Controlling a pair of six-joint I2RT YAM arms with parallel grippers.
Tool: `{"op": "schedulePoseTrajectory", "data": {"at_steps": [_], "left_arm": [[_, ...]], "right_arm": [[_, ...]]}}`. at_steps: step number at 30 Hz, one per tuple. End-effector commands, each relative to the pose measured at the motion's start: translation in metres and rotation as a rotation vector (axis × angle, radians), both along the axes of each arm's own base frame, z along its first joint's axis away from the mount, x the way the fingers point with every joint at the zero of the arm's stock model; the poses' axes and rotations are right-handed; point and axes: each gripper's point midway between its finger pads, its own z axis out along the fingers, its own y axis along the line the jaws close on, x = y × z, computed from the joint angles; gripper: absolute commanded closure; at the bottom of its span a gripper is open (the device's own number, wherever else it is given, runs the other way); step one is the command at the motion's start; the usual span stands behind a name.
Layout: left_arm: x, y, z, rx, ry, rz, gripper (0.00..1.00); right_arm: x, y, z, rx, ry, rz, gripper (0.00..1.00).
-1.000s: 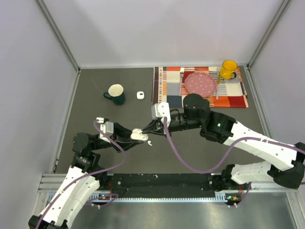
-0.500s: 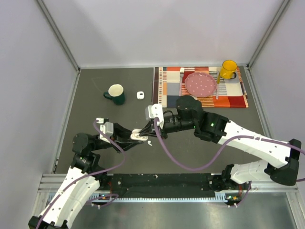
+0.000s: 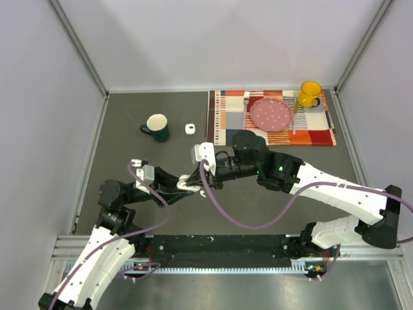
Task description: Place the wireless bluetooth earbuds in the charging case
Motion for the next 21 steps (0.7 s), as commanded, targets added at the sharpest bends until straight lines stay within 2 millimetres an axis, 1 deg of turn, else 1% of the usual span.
{"op": "schedulePoseTrajectory", "data": {"at_steps": [1,3,4,6,8,10,11,15,16,17,18,21], "left_arm": [[-0.004,0.002,0.016,-0.028,-0.080,0.004,1.00],[-0.004,0.001,0.016,-0.028,-0.078,0.005,1.00],[-0.003,0.002,0.017,-0.028,-0.081,0.007,1.00],[-0.003,0.002,0.017,-0.028,-0.081,0.007,1.00],[-0.003,0.002,0.017,-0.029,-0.082,0.009,1.00],[-0.003,0.002,0.018,-0.029,-0.085,0.012,1.00],[-0.003,0.002,0.018,-0.029,-0.085,0.012,1.00],[-0.003,0.002,0.018,-0.027,-0.085,0.016,1.00],[-0.003,0.002,0.017,-0.026,-0.085,0.018,1.00],[-0.003,0.003,0.017,-0.027,-0.084,0.021,1.00],[-0.003,0.003,0.017,-0.028,-0.087,0.021,1.00],[-0.002,0.003,0.018,-0.029,-0.085,0.024,1.00]], "right_arm": [[-0.001,0.005,0.019,0.030,-0.017,-0.002,1.00],[0.000,0.006,0.019,0.025,-0.019,-0.004,1.00],[0.000,0.006,0.014,0.006,-0.010,-0.006,1.00],[0.001,0.007,0.013,-0.005,-0.018,-0.016,1.00],[0.003,0.007,0.005,-0.038,-0.017,-0.027,1.00],[0.004,0.008,0.002,-0.057,-0.023,-0.041,1.00],[0.004,0.005,-0.004,-0.085,-0.024,-0.044,1.00],[0.018,-0.005,-0.007,-0.120,-0.084,-0.115,1.00],[0.018,-0.005,-0.006,-0.117,-0.092,-0.115,0.99],[0.019,-0.006,-0.005,-0.114,-0.097,-0.115,0.96],[0.017,-0.005,-0.002,-0.107,-0.096,-0.109,0.90],[0.015,-0.004,-0.001,-0.104,-0.089,-0.099,0.88]]}}
